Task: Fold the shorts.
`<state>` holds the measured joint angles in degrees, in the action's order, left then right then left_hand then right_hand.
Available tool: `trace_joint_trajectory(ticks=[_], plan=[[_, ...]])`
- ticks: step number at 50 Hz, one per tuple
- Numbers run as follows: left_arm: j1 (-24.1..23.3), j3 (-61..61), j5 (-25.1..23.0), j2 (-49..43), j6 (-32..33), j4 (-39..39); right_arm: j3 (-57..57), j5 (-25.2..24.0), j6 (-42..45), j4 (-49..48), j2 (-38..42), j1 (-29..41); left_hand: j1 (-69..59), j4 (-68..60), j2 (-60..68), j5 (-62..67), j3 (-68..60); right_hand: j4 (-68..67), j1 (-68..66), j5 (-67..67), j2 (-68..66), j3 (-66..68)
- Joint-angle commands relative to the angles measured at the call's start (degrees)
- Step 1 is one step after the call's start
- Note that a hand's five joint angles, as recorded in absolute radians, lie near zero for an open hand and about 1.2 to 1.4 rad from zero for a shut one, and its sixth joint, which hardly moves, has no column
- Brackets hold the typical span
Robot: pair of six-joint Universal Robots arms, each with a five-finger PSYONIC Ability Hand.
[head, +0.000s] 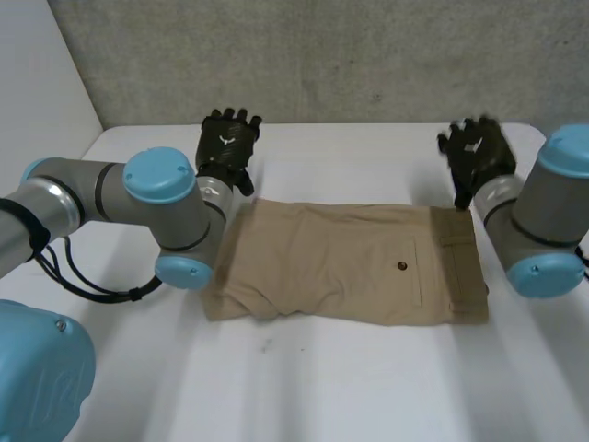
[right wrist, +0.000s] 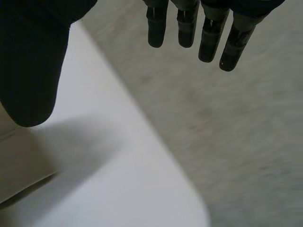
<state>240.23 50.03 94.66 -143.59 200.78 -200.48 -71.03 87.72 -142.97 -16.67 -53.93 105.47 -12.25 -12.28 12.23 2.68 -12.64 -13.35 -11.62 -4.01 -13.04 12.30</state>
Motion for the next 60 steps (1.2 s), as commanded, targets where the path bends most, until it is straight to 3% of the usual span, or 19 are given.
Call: trace_joint_trajectory(ticks=[1, 10, 16, 24, 27, 45, 46, 49, 56, 60], plan=[[-0.64, 7.70, 4.92, 10.42, 3.04, -1.93, -4.63, 0.79, -3.53, 0.12, -12.31, -0.26, 1.54, 1.56, -1.51, -1.96, 1.92, 3.35, 1.62, 4.01, 3.04, -2.30], [-2.22, 26.86, 4.83, 27.48, 2.16, -1.66, -13.60, -2.73, -8.72, 18.32, -20.77, -1.06, 1.70, 1.73, -1.68, -2.13, 2.09, 2.78, 1.06, 3.45, 2.47, -1.73], [-3.19, 38.64, 4.65, 36.79, -1.61, -1.14, -21.59, -7.56, -15.31, 24.93, -23.59, -1.67, 1.70, 1.73, -1.68, -2.13, 2.09, -11.19, -12.92, -10.52, -11.50, 12.24], [-2.93, 48.13, 4.30, 42.25, -5.75, -1.14, -33.89, -15.73, -16.37, 19.94, -23.76, -8.60, 1.70, 1.73, -1.68, -2.13, 2.09, -22.96, -24.69, -22.30, -23.27, 24.02], [-2.84, 50.51, 4.30, 42.78, -6.19, -1.14, -36.63, -16.35, -16.29, 16.24, -23.50, -9.58, 1.70, 1.73, -1.68, -2.13, 2.09, -26.49, -28.22, -25.83, -26.81, 27.55], [-2.49, 53.06, 4.30, 42.43, -6.36, -1.14, -40.24, -15.83, -14.53, 1.20, -15.94, -10.55, 1.87, 1.89, -1.84, -2.30, 2.26, -28.86, -30.59, -28.20, -29.17, 29.92], [-2.49, 53.06, 4.30, 42.43, -6.28, -1.14, -40.24, -15.74, -14.18, 0.76, -15.77, -10.55, 1.87, 1.89, -1.84, -2.30, 2.26, -31.36, -33.09, -30.70, -31.67, 32.41], [-2.49, 53.06, 4.21, 42.43, -6.28, -1.14, -39.89, -15.13, -12.16, -1.70, -15.15, -10.90, 2.04, 2.06, -2.01, -2.46, 2.43, -64.78, -66.51, -64.12, -65.09, 65.84], [-2.31, 52.98, 4.21, 42.78, -6.28, -1.14, -37.52, -11.00, -7.51, 0.22, -14.18, -15.37, 2.21, 2.23, -2.18, -2.63, 2.60, -66.65, -68.38, -65.99, -66.96, 67.70], [-2.22, 53.06, 4.39, 43.57, -6.28, -0.96, -35.94, -11.17, -5.22, 3.91, -16.11, -20.03, 2.21, 2.23, -2.18, -2.63, 2.60, -66.65, -68.38, -65.99, -66.96, 67.70]])
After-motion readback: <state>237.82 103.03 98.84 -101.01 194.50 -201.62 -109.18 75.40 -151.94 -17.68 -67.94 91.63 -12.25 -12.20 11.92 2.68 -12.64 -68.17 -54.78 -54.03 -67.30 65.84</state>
